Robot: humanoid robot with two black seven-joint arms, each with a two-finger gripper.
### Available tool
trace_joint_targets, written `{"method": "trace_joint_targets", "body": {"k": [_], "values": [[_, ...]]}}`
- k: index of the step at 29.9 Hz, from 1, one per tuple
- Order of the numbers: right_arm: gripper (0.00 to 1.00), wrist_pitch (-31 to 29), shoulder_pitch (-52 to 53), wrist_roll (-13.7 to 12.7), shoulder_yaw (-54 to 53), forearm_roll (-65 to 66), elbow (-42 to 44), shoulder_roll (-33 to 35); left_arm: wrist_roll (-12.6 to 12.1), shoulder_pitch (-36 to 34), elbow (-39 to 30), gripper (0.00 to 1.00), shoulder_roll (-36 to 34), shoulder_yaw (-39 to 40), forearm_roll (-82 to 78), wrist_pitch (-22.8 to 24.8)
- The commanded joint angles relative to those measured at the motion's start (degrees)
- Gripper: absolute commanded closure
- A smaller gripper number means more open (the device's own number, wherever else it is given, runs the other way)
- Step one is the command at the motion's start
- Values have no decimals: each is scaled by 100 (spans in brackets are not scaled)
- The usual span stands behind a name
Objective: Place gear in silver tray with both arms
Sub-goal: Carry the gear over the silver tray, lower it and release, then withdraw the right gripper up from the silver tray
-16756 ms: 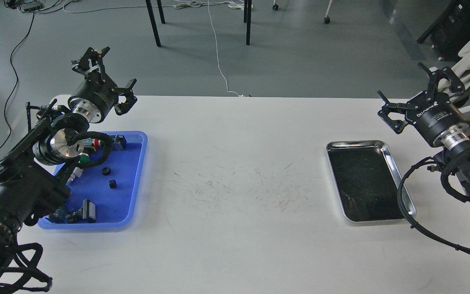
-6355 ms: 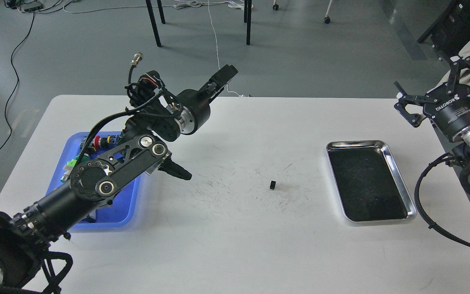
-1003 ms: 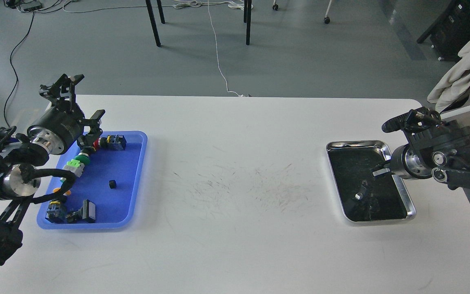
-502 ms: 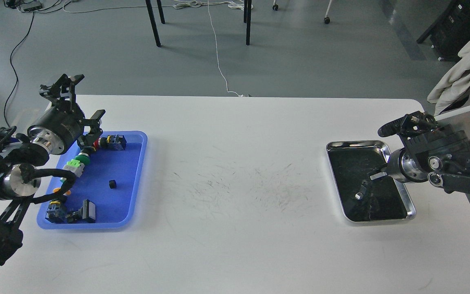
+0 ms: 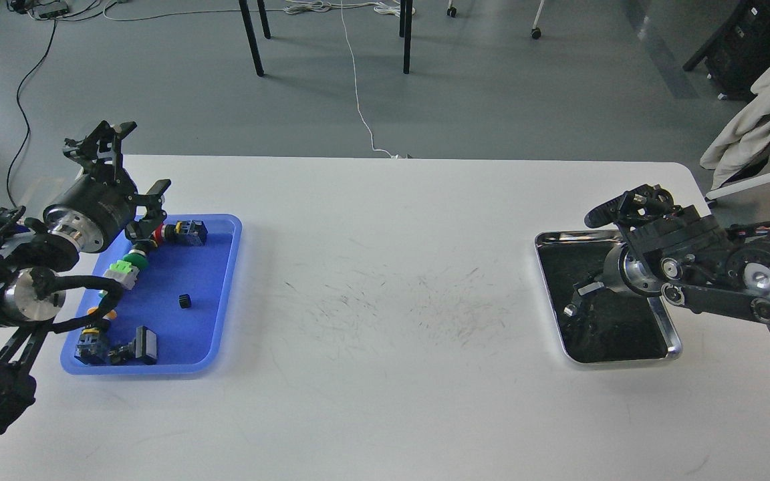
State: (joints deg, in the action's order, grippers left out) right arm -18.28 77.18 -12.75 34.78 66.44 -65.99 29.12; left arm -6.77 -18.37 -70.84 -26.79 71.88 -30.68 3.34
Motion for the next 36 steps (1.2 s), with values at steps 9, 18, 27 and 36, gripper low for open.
{"method": "trace_joint_targets", "body": {"k": [9, 18, 27, 36], "values": [[9, -44, 60, 299, -49, -96, -177, 129, 0, 0, 8, 2, -1, 1, 0, 9], [6, -18, 87, 308, -769, -711, -493, 419, 0, 0, 8, 2, 7, -8, 0, 0], [5, 166, -325, 414, -2745, -2361, -283, 797, 0, -26, 26, 2, 7, -8, -9, -26], [5, 404, -1730, 440, -5610, -5164, 490, 692, 0, -62, 52, 2, -212, 28, 35, -17]]}}
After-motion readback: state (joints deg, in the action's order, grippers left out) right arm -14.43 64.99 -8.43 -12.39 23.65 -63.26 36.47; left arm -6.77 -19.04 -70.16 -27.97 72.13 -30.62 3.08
